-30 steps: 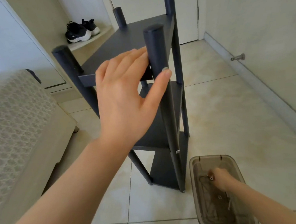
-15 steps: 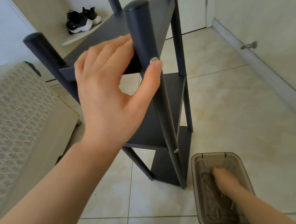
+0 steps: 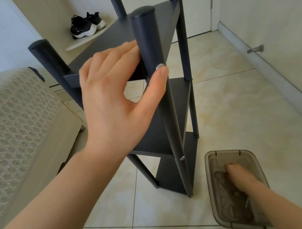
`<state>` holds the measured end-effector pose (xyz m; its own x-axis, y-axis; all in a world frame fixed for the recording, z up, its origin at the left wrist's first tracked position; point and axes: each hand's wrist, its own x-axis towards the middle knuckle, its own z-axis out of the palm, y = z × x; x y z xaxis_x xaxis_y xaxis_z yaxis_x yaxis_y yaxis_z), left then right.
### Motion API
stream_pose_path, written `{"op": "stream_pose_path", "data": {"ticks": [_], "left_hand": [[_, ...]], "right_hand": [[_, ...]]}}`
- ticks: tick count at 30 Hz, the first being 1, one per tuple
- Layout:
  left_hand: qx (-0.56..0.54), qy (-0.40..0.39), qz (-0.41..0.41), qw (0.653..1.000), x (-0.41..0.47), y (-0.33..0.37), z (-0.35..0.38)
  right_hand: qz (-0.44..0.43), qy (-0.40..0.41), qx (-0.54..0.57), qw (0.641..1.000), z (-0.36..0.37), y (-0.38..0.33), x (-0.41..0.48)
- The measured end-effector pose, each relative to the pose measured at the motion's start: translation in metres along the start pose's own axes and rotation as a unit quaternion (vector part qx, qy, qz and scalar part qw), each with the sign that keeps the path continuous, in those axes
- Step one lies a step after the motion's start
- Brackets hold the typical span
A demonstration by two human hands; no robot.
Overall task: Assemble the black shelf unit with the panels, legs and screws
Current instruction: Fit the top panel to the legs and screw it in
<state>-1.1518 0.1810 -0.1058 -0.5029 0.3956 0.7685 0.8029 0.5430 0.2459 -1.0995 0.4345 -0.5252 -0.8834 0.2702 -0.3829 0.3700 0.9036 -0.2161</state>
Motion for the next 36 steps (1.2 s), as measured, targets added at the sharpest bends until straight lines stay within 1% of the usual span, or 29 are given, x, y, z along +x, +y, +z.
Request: {"op": "stream_pose_path", "data": {"ticks": [5,8,11,13,15,19,22,24,26,27,29,31,32,36], "left_hand": [[-0.007,-0.010,-0.013,1.000,0.001,0.001,-0.003],[-0.004,-0.043,-0.010,0.999,0.002,-0.002,-0.007],[0.003,-0.066,-0.020,0.998,0.003,-0.007,-0.016],[0.001,-0.077,-0.024,0.997,0.002,-0.012,-0.021],[-0.001,-0.088,-0.026,0.996,0.001,-0.016,-0.024],[-0.004,-0.106,-0.030,0.994,0.001,-0.024,-0.027],[-0.007,-0.106,-0.040,0.994,0.003,-0.033,-0.031],[-0.017,-0.095,-0.057,0.994,0.004,-0.040,-0.037],[-0.033,-0.089,-0.078,0.992,0.006,-0.049,-0.044],[-0.041,-0.090,-0.090,0.991,0.006,-0.051,-0.045],[-0.055,-0.082,-0.111,0.989,0.007,-0.064,-0.057],[-0.070,-0.086,-0.124,0.986,0.009,-0.070,-0.060],[-0.079,-0.084,-0.132,0.985,0.009,-0.074,-0.065],[-0.098,-0.080,-0.165,0.978,0.008,-0.093,-0.081]], "right_hand": [[0.017,0.028,0.012,0.999,-0.039,0.005,0.001],[0.022,0.063,0.073,0.995,-0.057,-0.007,-0.009],[0.015,0.091,0.156,0.984,-0.085,-0.031,-0.020],[0.010,0.128,0.238,0.963,-0.110,-0.051,-0.028],[0.016,0.153,0.336,0.929,-0.137,-0.074,-0.039],[-0.013,0.154,0.490,0.858,-0.191,-0.123,-0.068],[-0.028,0.167,0.539,0.825,-0.224,-0.158,-0.087],[-0.035,0.200,0.561,0.803,-0.242,-0.179,-0.100],[-0.060,0.235,0.569,0.786,-0.260,-0.199,-0.116],[-0.074,0.235,0.577,0.778,-0.265,-0.208,-0.125],[-0.111,0.193,0.581,0.783,-0.274,-0.239,-0.142],[-0.143,0.129,0.565,0.802,-0.272,-0.258,-0.152],[-0.158,0.111,0.549,0.813,-0.269,-0.269,-0.153],[-0.159,0.086,0.525,0.831,-0.267,-0.295,-0.143]]}}
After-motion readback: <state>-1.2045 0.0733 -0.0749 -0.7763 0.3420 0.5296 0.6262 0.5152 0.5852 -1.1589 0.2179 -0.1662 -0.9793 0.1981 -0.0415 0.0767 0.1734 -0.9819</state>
